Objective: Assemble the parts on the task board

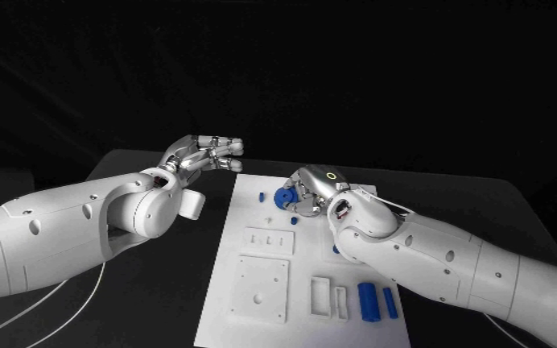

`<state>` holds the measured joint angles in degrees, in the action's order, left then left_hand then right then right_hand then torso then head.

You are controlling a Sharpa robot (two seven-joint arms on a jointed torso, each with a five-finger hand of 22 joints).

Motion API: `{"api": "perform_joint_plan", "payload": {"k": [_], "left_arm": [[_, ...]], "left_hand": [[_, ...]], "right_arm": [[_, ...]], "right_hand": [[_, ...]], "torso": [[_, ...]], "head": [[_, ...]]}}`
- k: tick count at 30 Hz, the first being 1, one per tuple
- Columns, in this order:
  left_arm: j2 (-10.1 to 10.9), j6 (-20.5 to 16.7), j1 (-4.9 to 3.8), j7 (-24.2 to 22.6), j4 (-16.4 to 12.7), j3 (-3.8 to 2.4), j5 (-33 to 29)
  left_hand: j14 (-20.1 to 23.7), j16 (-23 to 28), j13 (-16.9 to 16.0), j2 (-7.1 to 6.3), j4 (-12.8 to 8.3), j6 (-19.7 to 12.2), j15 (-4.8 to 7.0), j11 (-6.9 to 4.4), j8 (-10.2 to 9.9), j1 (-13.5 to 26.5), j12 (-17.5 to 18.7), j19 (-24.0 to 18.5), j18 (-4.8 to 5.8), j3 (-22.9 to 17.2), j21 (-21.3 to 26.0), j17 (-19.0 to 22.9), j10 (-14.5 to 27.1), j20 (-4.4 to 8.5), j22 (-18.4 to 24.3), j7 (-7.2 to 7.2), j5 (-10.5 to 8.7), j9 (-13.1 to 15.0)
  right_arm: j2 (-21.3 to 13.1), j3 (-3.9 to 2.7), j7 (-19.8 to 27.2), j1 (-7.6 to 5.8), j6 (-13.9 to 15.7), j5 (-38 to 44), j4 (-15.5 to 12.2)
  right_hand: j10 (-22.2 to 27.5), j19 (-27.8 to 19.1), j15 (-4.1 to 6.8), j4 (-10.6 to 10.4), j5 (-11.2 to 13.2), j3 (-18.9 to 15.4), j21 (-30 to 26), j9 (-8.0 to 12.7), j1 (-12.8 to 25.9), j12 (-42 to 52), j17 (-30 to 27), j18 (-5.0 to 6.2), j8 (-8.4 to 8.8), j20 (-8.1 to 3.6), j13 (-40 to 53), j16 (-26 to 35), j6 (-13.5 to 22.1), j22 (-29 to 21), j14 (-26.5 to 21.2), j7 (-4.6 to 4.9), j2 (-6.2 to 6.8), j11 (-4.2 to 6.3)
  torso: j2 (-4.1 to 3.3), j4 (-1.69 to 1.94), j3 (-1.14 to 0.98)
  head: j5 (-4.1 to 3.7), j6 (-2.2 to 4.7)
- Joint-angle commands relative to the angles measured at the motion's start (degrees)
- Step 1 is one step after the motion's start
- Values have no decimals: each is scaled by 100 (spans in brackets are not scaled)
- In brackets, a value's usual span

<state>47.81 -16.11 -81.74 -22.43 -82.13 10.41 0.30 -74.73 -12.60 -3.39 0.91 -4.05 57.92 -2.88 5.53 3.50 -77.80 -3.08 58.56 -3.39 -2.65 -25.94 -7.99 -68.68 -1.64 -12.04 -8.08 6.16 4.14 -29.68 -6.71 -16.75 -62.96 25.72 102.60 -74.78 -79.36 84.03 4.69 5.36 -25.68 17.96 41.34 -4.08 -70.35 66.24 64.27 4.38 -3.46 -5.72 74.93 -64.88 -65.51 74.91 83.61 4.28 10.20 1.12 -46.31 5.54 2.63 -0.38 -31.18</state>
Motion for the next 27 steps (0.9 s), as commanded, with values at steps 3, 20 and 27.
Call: {"api": "perform_joint_plan", "payload": {"k": [3, 20, 27], "left_arm": [[-14, 78, -6, -39, -11, -4, 5], [-6, 73, -6, -36, -11, -4, 5], [-3, 70, -6, -43, -10, -4, -3]], "left_hand": [[36, 35, -6, 9, 36, -46, 8, 13, 10, 50, -25, -12, 6, -11, -11, 8, 30, -12, 5, -12, -4, -5], [36, 35, -6, 9, 36, -46, 8, 13, 10, 50, -25, -12, 6, -11, -11, 8, 30, -12, 5, -12, -4, -5], [35, 34, -6, 7, 47, -61, 4, 16, 9, 79, -25, -11, 8, 3, -12, 9, 38, -15, 26, -15, -38, -6]], "right_arm": [[23, 7, 34, 11, -158, 84, 62], [20, 14, 97, 26, -144, -88, 117], [10, 15, 132, 27, -118, -224, 119]], "right_hand": [[24, 239, 23, -24, 44, 5, -42, -3, 22, -56, -17, -27, -12, -46, 225, 33, 25, 468, -25, 20, 37, 2], [112, 240, -40, -297, 379, -460, -241, 35, 132, -246, -105, 17, -20, 12, 73, 150, 500, 434, -36, 131, 31, -75], [137, 266, -52, -1252, 417, -1195, -311, 37, 211, -251, -106, 44, -14, 34, -3, 154, 573, 440, -33, 132, 26, -81]], "torso": [[4, -14, -6], [8, -18, -5], [7, -16, -5]], "head": [[12, -5], [16, 1], [12, 0]]}}
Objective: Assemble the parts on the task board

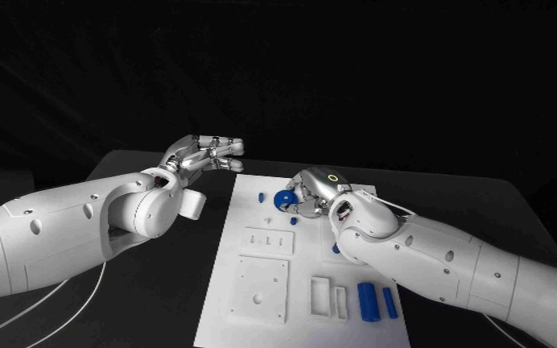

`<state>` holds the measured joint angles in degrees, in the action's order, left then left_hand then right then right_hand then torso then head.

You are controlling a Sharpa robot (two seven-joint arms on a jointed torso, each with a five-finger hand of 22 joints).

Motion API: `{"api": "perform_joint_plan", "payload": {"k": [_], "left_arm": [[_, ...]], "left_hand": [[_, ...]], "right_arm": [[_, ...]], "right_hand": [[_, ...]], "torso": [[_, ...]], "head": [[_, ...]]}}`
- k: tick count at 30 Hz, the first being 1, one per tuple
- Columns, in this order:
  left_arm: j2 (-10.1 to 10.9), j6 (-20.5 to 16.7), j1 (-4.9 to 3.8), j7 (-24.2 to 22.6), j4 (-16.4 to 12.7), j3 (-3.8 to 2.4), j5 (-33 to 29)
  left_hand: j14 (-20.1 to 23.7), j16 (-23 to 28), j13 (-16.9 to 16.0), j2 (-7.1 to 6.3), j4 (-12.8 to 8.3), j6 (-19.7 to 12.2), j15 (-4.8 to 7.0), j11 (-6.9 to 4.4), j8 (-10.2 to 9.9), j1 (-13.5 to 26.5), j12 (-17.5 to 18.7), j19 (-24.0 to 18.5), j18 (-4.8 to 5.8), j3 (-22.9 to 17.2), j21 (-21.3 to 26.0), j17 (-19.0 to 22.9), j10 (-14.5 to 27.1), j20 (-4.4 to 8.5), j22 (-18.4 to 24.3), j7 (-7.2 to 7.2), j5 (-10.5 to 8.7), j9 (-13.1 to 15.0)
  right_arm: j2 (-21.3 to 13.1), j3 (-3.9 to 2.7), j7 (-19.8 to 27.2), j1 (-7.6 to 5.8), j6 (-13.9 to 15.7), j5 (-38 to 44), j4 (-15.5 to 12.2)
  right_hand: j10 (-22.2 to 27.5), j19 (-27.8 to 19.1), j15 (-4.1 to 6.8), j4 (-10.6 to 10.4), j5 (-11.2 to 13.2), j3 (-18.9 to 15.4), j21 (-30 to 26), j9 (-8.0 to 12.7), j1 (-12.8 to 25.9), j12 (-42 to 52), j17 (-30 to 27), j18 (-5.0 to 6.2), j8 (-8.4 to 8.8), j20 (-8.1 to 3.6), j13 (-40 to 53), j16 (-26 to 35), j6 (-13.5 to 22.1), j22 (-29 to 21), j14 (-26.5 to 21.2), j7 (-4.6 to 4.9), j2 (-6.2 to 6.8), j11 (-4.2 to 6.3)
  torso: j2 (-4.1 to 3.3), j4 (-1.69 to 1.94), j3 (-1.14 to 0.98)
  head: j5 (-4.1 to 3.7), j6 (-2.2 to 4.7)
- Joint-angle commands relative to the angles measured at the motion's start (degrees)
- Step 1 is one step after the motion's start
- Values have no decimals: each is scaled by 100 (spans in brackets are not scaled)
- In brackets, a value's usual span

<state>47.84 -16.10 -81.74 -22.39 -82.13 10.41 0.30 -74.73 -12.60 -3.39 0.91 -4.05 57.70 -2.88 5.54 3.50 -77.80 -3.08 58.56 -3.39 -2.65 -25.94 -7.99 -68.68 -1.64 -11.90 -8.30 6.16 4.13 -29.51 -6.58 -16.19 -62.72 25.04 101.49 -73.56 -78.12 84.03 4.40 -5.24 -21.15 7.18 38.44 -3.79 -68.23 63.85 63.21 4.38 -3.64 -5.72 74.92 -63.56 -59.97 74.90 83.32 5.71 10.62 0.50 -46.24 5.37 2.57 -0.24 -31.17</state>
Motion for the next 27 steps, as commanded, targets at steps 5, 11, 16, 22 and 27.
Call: {"api": "perform_joint_plan", "payload": {"k": [5, 11, 16, 22, 27], "left_arm": [[-1, 62, -6, -56, -3, -4, -15], [9, 61, -6, -54, 1, -4, -21], [19, 64, -6, -54, 5, -3, -22], [38, 66, -6, -57, 21, -3, -22], [63, 68, -6, -60, 31, -3, -23]], "left_hand": [[34, 33, -7, 37, 111, -44, 0, 17, 9, 72, -26, 27, 8, 97, 34, 8, 39, -23, 62, 7, -129, 1], [33, 32, -8, 35, 116, -47, -1, 18, 9, 79, -26, 27, 9, 105, 37, 7, 38, -23, 65, 6, -136, -1], [34, 34, -8, 38, 114, -47, -1, 18, 10, 64, -26, 31, 10, 114, 43, 8, 40, -21, 73, 5, -132, -2], [34, 34, -8, 38, 114, -47, -1, 18, 10, 64, -26, 31, 10, 114, 43, 8, 40, -21, 73, 5, -132, -2], [34, 34, -7, 37, 108, -48, 0, 17, 10, 52, -26, 35, 10, 120, 45, 8, 38, -20, 78, 6, -127, -3]], "right_arm": [[-46, 2, 79, 10, -19, -160, -24], [-163, 1, 79, 30, 45, -220, -118], [-340, -17, 116, 55, 278, -348, -311], [-643, -179, 261, 90, 671, -679, -615], [-1010, -417, 453, 108, 676, -1130, -831]], "right_hand": [[12, 270, -15, -326, -103, -117, -25, 4, -12, -4, -1, 43, 3, 28, -8, 26, -49, 440, -3, -27, -18, -10], [5, 274, -8, -352, -295, -87, -14, 1, 10, 2, 3, 37, 0, 21, -8, 22, -111, 443, -1, -44, -28, 2], [-7, 277, 2, -373, -439, -37, -8, 3, 28, 16, 9, 32, 4, 10, -2, 15, -138, 444, 3, -52, -42, 12], [-8, 278, -3, -265, -517, -11, 13, 3, -28, 16, -2, 38, 4, 11, 0, 24, -106, 448, 1, -39, -43, 4], [3, 269, -6, -161, -430, -51, -13, 3, -86, 3, -23, 41, 4, 16, -6, 45, -85, 441, -5, -31, -26, 1]], "torso": [[-3, -5, -7], [1, -1, -1], [0, -5, -6], [11, -25, -9], [17, -58, -20]], "head": [[8, 2], [1, 1], [-2, 7], [-7, 22], [-16, 41]]}}
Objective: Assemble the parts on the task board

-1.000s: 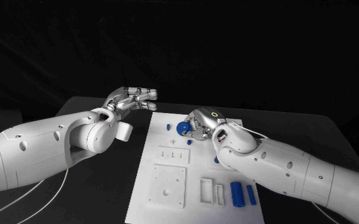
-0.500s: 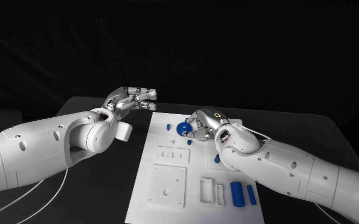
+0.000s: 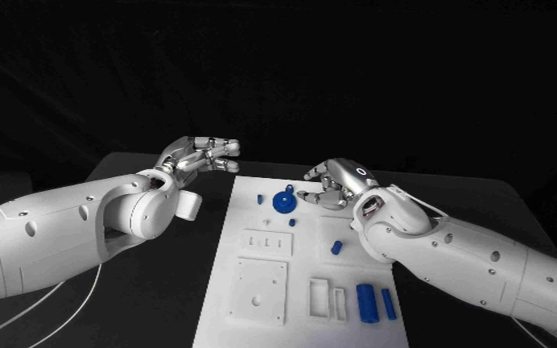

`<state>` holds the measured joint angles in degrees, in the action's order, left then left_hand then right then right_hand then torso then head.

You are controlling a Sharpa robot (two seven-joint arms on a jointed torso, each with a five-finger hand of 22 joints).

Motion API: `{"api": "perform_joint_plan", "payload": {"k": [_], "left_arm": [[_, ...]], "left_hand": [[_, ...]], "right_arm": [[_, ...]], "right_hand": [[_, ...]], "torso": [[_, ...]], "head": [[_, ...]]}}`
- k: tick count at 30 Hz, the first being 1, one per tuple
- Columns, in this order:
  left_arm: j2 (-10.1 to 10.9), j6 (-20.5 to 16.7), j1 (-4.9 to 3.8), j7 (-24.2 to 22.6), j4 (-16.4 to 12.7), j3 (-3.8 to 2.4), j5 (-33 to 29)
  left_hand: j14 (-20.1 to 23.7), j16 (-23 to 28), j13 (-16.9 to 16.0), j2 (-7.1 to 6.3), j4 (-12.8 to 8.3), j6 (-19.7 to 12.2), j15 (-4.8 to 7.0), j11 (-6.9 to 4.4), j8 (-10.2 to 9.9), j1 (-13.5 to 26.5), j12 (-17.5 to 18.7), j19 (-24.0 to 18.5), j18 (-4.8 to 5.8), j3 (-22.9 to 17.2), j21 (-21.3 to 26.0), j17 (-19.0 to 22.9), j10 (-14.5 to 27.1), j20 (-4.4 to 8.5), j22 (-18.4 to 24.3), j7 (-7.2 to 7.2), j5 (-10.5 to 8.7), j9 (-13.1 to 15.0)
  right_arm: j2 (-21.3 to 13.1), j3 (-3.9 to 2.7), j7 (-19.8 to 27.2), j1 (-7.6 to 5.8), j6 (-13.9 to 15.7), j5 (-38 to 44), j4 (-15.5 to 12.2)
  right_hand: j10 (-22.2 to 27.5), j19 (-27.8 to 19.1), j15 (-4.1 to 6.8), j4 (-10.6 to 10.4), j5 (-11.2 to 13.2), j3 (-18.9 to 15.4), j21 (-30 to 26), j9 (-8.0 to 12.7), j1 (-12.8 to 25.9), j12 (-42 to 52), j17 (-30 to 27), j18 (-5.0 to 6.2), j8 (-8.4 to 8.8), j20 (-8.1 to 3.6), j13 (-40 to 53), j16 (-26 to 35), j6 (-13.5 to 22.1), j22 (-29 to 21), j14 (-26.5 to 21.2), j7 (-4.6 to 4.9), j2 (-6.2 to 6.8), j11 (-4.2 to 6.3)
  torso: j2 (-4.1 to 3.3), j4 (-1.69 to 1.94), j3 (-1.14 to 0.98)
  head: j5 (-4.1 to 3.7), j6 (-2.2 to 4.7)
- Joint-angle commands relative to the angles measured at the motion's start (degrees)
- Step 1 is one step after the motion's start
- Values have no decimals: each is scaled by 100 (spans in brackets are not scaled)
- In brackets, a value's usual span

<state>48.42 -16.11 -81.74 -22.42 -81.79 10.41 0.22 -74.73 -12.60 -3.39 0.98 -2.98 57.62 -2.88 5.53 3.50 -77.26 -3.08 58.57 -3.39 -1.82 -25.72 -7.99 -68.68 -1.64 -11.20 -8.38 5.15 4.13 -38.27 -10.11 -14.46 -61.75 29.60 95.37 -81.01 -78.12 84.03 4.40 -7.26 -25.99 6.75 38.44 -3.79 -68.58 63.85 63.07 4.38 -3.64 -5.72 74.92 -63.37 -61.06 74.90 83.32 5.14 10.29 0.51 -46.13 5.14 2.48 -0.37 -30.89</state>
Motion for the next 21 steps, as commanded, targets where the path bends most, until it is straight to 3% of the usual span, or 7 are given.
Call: {"api": "perform_joint_plan", "payload": {"k": [1, 4, 5, 7, 11, 17, 21], "left_arm": [[8, 70, -6, -58, -2, -3, -15], [18, 84, -6, -62, -3, -3, -15], [23, 89, -6, -64, -5, -3, -14], [33, 100, -6, -67, -9, -3, -13], [49, 119, -5, -74, -7, -3, -11], [62, 150, -3, -81, 6, -2, -5], [72, 173, 0, -95, 21, -2, 1]], "left_hand": [[34, 34, -7, 29, 2, -39, 0, 17, 10, -2, -26, 35, 10, 38, 23, 8, 38, -20, 8, 15, -25, -3], [35, 35, -7, 29, -1, -38, 0, 17, 11, -6, -26, 36, 10, 39, 23, 9, 37, -20, 10, 15, -24, -2], [35, 35, -7, 29, -4, -37, 1, 17, 11, -10, -26, 36, 11, 40, 24, 9, 36, -19, 11, 15, -23, -2], [35, 35, -7, 29, -4, -37, 1, 17, 11, -10, -26, 36, 11, 40, 24, 9, 36, -19, 11, 15, -23, -2], [33, 34, -7, 32, -9, -25, 3, 13, 12, -15, -26, 36, 11, 39, 23, 9, 24, -18, 12, 19, -24, -1], [34, 35, -7, 33, -13, -5, 4, 9, 14, -18, -26, 35, 13, 39, 22, 9, 13, -17, 13, 24, -25, 1], [32, 33, -7, 40, -20, 16, 8, 1, 13, -25, -27, 34, 15, 35, 18, 8, -13, -13, 13, 31, -24, 1]], "right_arm": [[-220, -111, 386, 13, 155, -646, -105], [-434, -222, 854, 16, -128, -1087, -86], [-511, -256, 1050, 18, -224, -1255, -65], [-646, -315, 1387, 33, -357, -1516, -19], [-909, -417, 1943, 79, -623, -1899, 132], [-1175, -464, 2348, 126, -909, -2189, 409], [-1299, -474, 2478, 151, -1043, -2338, 581]], "right_hand": [[12, 263, -8, 89, 118, -31, -29, 4, -85, -7, -18, 41, 4, 19, -10, 39, 33, 437, -8, 29, 2, -5], [43, 246, -18, 309, 191, -68, -89, 5, -234, -31, -43, 41, 3, 27, -19, 80, 64, 428, -17, 46, -83, -16], [54, 243, -16, 397, -105, -143, -103, 6, -266, -39, -42, 40, 4, 24, -21, 87, 83, 426, -19, 53, -113, -18], [68, 238, -22, 803, -381, -582, -107, 10, -363, -42, -17, 41, 12, 32, -22, 88, 100, 435, -18, 63, -382, -24], [83, 230, -22, 1401, -427, -715, -121, 11, -334, -52, 26, 24, 13, 32, -33, 88, 88, 438, -9, 69, -584, -17], [93, 217, -25, 1587, -541, -979, -134, 9, -352, -66, 41, 19, 8, 37, -50, 110, 94, 439, -15, 67, -654, -23], [100, 214, -27, 1647, -574, -1030, -142, 9, -397, -79, 42, 18, 7, 37, -60, 118, 94, 438, -16, 70, -667, -22]], "torso": [[11, -51, -16], [21, -83, -28], [25, -94, -32], [31, -124, -48], [37, -161, -83], [39, -199, -118], [27, -200, -122]], "head": [[-5, 25], [-32, 50], [-41, 62], [-25, 72], [-16, 75], [-89, 73], [-174, 84]]}}
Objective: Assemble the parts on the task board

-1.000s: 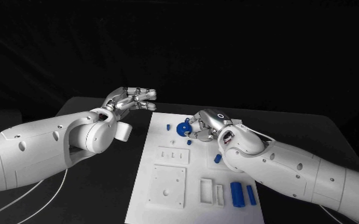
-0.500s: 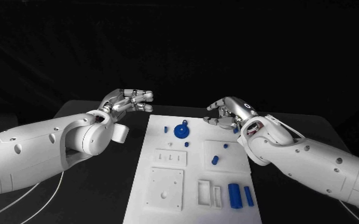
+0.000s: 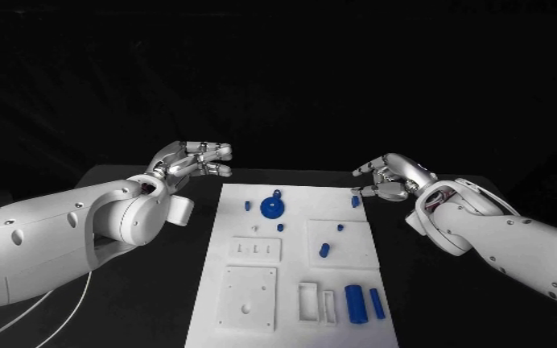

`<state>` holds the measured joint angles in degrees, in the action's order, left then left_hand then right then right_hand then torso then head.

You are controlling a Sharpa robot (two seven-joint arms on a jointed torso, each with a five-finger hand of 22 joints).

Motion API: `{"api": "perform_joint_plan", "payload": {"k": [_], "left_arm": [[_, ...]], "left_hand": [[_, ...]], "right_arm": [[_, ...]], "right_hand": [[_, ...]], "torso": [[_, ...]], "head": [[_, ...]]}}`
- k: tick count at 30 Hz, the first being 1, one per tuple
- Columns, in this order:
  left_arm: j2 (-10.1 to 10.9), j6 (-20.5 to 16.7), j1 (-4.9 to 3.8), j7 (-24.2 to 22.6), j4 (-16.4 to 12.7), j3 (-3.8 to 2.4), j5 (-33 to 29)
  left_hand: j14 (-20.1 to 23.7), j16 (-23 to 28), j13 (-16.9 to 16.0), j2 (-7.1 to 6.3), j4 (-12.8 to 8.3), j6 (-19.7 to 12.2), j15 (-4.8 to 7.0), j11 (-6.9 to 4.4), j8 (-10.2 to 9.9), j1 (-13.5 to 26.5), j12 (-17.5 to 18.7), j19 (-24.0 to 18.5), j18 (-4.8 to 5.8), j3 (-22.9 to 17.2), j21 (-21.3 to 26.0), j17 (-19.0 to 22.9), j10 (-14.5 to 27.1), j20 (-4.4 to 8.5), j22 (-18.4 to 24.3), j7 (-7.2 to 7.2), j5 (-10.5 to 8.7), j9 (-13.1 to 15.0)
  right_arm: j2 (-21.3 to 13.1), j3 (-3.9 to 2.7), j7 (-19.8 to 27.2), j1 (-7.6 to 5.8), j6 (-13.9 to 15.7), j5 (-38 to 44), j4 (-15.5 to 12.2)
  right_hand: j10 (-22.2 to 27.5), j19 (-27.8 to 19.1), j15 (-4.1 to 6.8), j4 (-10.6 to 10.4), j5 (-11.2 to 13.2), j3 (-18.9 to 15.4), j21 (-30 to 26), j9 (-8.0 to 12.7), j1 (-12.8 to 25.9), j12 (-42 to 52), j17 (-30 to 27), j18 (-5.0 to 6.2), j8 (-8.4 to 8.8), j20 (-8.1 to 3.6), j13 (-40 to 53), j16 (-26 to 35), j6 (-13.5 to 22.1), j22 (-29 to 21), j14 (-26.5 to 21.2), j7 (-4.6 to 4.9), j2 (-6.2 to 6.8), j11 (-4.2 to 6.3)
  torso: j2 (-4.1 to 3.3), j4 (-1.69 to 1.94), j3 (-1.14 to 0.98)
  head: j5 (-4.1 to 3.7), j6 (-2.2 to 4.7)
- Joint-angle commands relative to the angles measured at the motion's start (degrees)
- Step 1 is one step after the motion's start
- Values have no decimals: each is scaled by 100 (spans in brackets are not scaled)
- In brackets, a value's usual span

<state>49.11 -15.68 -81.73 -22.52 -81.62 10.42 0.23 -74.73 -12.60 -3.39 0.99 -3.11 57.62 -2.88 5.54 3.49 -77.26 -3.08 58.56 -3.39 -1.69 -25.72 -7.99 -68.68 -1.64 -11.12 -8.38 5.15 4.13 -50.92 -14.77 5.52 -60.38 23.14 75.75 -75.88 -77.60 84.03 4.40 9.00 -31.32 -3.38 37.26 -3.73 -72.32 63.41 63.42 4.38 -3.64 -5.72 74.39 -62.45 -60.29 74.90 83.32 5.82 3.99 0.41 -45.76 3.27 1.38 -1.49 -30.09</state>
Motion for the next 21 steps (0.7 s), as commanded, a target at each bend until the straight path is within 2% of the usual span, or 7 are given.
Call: {"api": "perform_joint_plan", "payload": {"k": [1, 4, 6, 10, 15, 18, 21], "left_arm": [[5, 136, -1, -88, 9, -3, 1], [9, 152, 1, -96, 17, -3, 5], [8, 163, 4, -100, 23, -2, 7], [8, 173, 10, -100, 33, -2, 9], [3, 179, 19, -97, 51, -2, 10], [0, 178, 25, -93, 61, -2, 11], [-1, 176, 32, -87, 69, -2, 11]], "left_hand": [[30, 32, -7, 48, -8, 33, 13, -10, 14, -28, -26, 32, 17, 16, 18, 7, -48, -10, 6, 38, -21, 2], [33, 33, -6, 56, -13, 49, 18, -22, 13, -37, -26, 31, 21, 7, 13, 7, -86, -5, 4, 44, -19, 1], [33, 32, -6, 62, -14, 59, 20, -28, 13, -41, -26, 30, 22, 1, 10, 7, -102, -3, 3, 48, -18, 1], [33, 32, -6, 62, -14, 59, 20, -28, 13, -41, -26, 30, 22, 1, 10, 7, -102, -3, 3, 48, -18, 1], [36, 34, -5, 55, -14, 44, 17, -20, 10, -35, -25, 23, 27, 0, 6, 7, -82, -1, 1, 42, -19, -5], [37, 35, -5, 51, -14, 39, 16, -17, 10, -33, -24, 21, 28, 1, 5, 7, -73, -3, 1, 40, -19, -5], [39, 36, -6, 47, -15, 29, 13, -11, 10, -31, -25, 19, 27, 2, 3, 8, -53, -4, 1, 35, -20, -6]], "right_arm": [[-52, -9, 492, 20, -424, -388, 99], [-81, -10, 503, 65, -474, -306, 167], [-83, -11, 500, 105, -510, -250, 227], [-27, -12, 502, 174, -528, -133, 396], [84, -12, 511, 238, -494, -84, 624], [137, -12, 511, 261, -485, -84, 710], [180, -12, 507, 283, -487, -84, 766]], "right_hand": [[47, 213, -27, 31, -46, -17, -26, 2, -32, -32, 7, 18, 7, 37, -5, 27, 16, 437, -16, 1, -37, -12], [61, 202, -29, 88, -67, 0, -53, 3, -72, -52, -6, 19, 7, 38, -17, 48, 27, 433, -24, 7, -43, -15], [71, 197, -29, 152, -83, 35, -79, 3, -88, -71, -18, 20, 8, 39, -31, 68, 34, 428, -28, 9, -35, -14], [89, 189, -33, 240, -70, 99, -116, 3, -77, -93, -32, 25, 8, 43, -47, 97, 66, 421, -34, 20, -30, -21], [94, 189, -40, 241, 36, 93, -132, 5, -55, -101, -30, 28, 9, 48, -55, 99, 123, 418, -33, 32, -29, -31], [93, 195, -45, 197, 216, 50, -130, 3, -37, -95, -28, 31, 6, 53, -55, 98, 135, 419, -31, 33, -45, -37], [93, 195, -45, 197, 216, 50, -130, 3, -37, -95, -28, 31, 6, 53, -55, 98, 135, 419, -31, 33, -45, -37]], "torso": [[-8, -11, -11], [-13, -13, -18], [-11, 5, -9], [-13, 21, -16], [-23, 47, -26], [-30, 65, -33], [-40, 81, -39]], "head": [[-73, -1], [-90, -12], [-112, -25], [-132, -53], [-128, -65], [-129, -71], [-138, -64]]}}
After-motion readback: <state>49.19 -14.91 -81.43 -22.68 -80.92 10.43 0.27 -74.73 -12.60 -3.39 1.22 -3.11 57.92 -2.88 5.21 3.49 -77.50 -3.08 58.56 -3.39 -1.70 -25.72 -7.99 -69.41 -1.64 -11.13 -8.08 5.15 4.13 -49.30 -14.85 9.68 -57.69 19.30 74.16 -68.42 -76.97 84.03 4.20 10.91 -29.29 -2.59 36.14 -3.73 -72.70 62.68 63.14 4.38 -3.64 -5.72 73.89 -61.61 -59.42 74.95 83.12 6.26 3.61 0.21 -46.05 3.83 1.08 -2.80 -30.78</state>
